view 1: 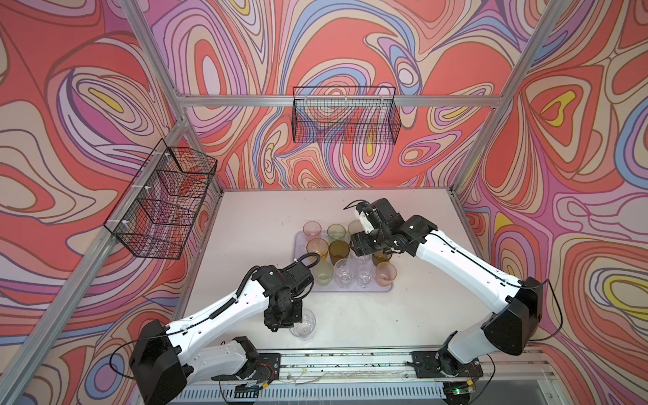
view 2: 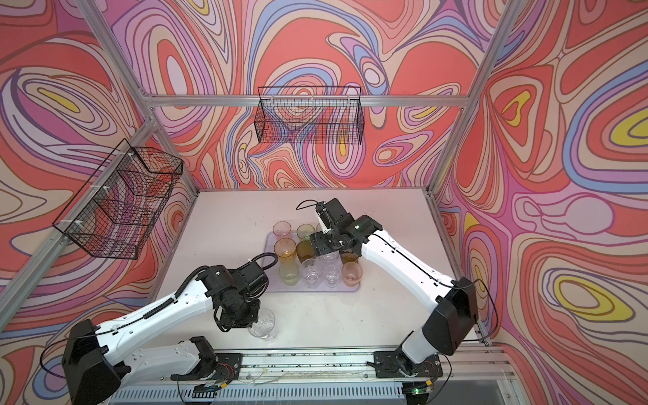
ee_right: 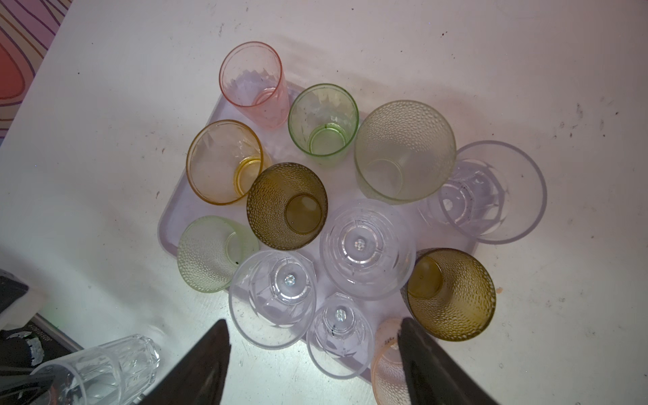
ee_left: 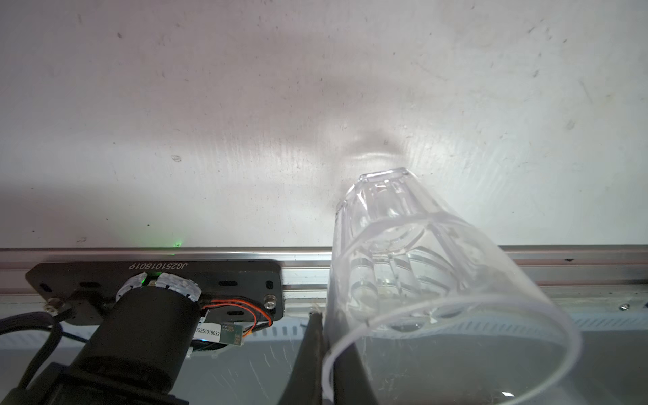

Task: Place the glasses into the tray
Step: Pick up the glass from the bottom-center of the table, then place the glass on the tray.

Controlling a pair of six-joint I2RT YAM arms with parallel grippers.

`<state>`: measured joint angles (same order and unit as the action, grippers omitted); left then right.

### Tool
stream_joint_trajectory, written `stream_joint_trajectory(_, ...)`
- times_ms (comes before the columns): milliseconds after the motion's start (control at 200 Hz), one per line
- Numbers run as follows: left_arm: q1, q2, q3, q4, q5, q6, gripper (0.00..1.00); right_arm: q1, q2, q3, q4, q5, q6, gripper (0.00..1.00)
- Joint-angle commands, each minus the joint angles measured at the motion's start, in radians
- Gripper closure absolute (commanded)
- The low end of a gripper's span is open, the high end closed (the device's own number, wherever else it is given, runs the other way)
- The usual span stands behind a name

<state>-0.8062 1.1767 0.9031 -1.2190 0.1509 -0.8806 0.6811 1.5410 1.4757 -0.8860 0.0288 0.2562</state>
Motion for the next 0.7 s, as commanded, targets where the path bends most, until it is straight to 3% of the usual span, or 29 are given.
stream_joint_trajectory(0,0.001,0.038,0.065,-0.097,-0.055,0.053,1.0,-0.005,0.0,0.016,-0.008,0.008,0.003,0.21)
stream_joint_trajectory(696,0.237,0.19,0.272,-0.102,-0.111,0.302,1.0,-0.004,-0.027,-0.005,-0.015,0.018,0.004,0.22)
